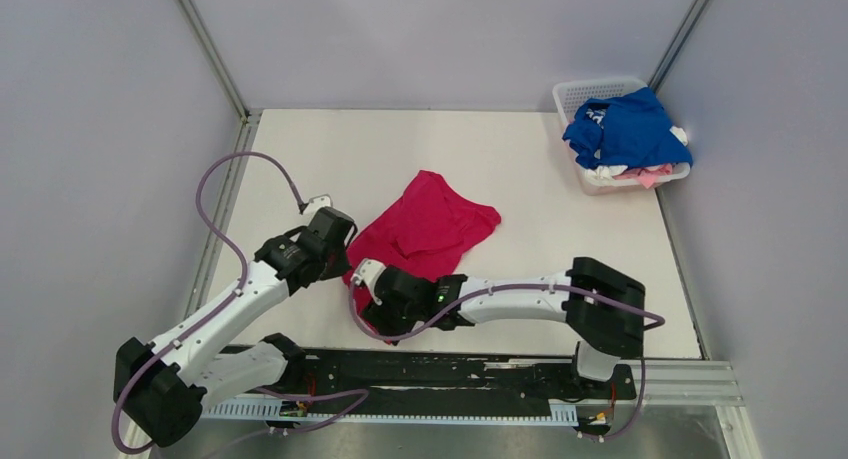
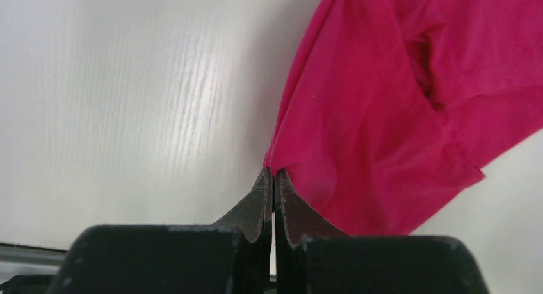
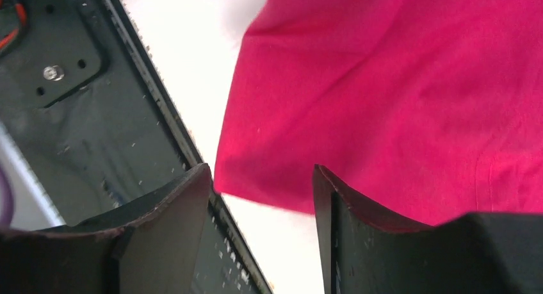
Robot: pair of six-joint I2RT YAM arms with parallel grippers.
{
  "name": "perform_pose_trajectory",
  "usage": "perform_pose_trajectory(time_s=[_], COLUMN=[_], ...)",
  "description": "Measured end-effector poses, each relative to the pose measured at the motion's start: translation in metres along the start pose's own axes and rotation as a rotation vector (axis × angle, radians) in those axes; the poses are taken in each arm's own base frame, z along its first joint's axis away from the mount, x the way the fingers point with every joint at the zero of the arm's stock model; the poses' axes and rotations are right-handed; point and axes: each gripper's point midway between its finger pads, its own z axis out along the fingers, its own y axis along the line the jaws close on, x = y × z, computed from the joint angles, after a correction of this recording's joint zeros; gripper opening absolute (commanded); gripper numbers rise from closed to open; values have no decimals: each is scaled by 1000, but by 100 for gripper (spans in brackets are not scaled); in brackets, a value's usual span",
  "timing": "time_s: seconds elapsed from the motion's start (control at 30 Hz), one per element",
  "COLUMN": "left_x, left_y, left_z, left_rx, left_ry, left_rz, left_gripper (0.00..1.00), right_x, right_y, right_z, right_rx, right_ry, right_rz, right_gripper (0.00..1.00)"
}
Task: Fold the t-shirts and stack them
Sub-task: Grab one side of the 2/3 rectangular tshirt with both arms
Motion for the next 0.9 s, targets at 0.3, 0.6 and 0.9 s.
perform_pose_trajectory(time_s=[0.3,0.6,0.9], left_x=[34,30,29], left_y=[39,39,40], left_z=[14,14,12], left_rx=[-132,-125,-121], left_ry=[72,61,58], left_rz=[-14,-40,-50], left_gripper=[0,0,0], right_x=[13,14,19], right_y=[11,9,3], right_z=[43,43,40], right_rx=[93,168,201], right_ry=[50,50,69], right_rz=[-211,-293,-321], right_gripper=[59,39,4])
